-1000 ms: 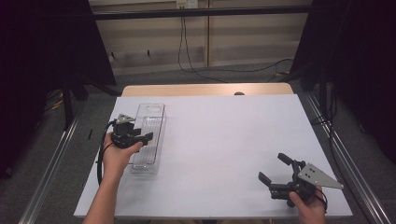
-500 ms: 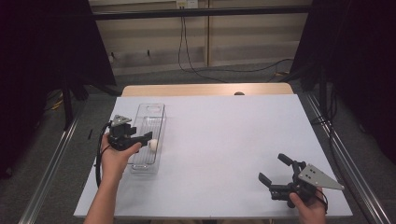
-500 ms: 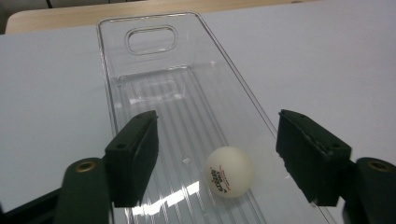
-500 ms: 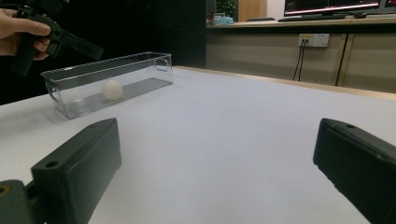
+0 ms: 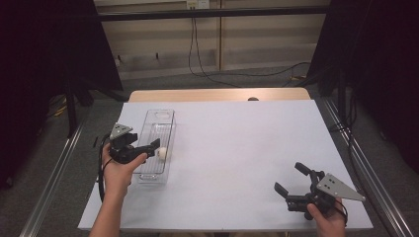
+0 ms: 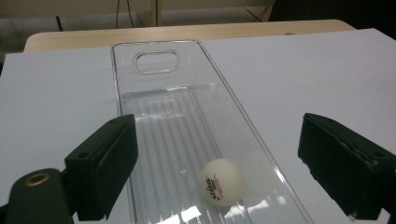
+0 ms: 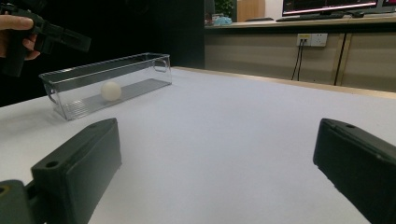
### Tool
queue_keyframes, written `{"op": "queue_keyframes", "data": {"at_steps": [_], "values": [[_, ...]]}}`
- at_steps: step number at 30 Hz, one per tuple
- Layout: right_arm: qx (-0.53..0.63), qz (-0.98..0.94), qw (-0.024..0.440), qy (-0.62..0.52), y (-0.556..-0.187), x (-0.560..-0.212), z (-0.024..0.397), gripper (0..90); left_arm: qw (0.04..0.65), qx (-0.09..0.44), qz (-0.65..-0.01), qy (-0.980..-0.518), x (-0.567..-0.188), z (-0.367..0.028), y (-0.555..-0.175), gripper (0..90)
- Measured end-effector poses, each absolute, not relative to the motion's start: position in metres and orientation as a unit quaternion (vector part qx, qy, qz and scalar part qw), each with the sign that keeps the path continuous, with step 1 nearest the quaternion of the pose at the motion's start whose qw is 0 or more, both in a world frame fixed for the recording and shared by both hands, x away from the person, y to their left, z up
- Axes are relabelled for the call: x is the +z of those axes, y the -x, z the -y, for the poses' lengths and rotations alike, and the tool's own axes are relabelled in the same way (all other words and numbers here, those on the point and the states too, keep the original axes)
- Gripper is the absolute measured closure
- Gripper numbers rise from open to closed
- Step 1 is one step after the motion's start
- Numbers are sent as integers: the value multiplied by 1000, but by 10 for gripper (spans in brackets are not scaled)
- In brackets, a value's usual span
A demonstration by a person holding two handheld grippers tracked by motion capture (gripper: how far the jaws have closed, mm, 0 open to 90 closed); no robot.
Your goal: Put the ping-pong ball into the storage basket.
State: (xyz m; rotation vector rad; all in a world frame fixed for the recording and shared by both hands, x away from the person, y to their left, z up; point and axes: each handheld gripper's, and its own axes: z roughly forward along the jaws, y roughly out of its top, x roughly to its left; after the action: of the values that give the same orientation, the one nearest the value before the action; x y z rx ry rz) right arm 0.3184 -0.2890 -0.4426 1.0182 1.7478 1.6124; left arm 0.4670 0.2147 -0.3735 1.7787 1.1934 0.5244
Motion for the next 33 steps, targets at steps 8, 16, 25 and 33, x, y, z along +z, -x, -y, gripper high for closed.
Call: {"op": "queue_keyframes", "data": {"at_steps": [8, 16, 25, 33], "values": [[600, -650, 273, -379, -319, -443, 287, 5, 480, 218, -479, -702, -378, -220, -455, 64], [599, -649, 276, -379, -319, -443, 287, 5, 500, 220, -469, -694, -380, -223, -445, 44], [599, -650, 275, -378, -318, -443, 288, 5, 517, 227, -463, -683, -383, -227, -434, 43], [599, -649, 275, -379, -318, -443, 287, 5, 525, 233, -457, -680, -387, -229, -424, 43]]}}
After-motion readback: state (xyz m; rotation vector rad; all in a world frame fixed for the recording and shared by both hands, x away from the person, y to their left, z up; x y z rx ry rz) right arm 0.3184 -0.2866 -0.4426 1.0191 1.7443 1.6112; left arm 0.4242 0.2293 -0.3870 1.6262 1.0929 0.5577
